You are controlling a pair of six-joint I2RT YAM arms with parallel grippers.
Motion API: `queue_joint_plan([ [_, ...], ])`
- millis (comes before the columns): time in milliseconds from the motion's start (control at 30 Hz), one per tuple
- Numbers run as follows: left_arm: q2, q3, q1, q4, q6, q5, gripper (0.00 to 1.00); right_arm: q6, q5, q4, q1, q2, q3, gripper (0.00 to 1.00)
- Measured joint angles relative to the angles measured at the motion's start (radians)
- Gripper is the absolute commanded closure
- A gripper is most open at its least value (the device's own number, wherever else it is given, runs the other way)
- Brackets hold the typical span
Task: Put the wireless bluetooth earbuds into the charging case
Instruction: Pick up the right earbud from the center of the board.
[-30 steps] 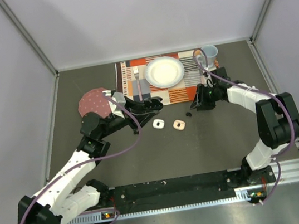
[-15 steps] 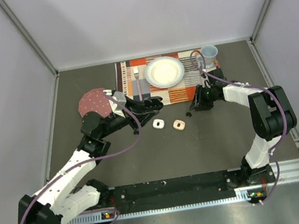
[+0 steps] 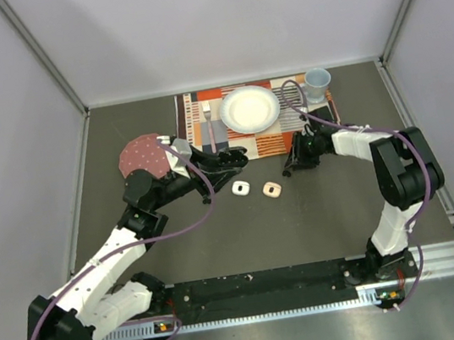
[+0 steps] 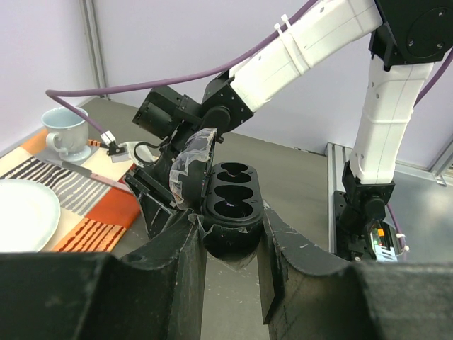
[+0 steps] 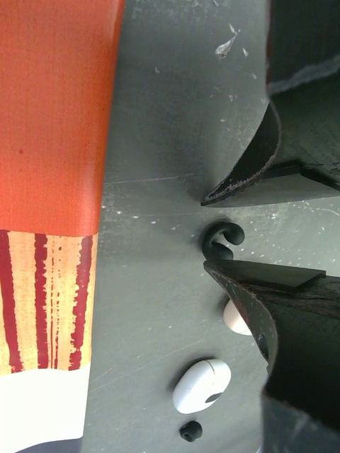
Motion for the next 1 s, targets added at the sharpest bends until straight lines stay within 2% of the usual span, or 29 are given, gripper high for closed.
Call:
queue_joint_plan([
  [1000,0.02,0.0,0.0,-0.002,-0.015,0.004,1.0,-0.032,0.06,0.047,0.039,-0.028,-0.044,0.73],
])
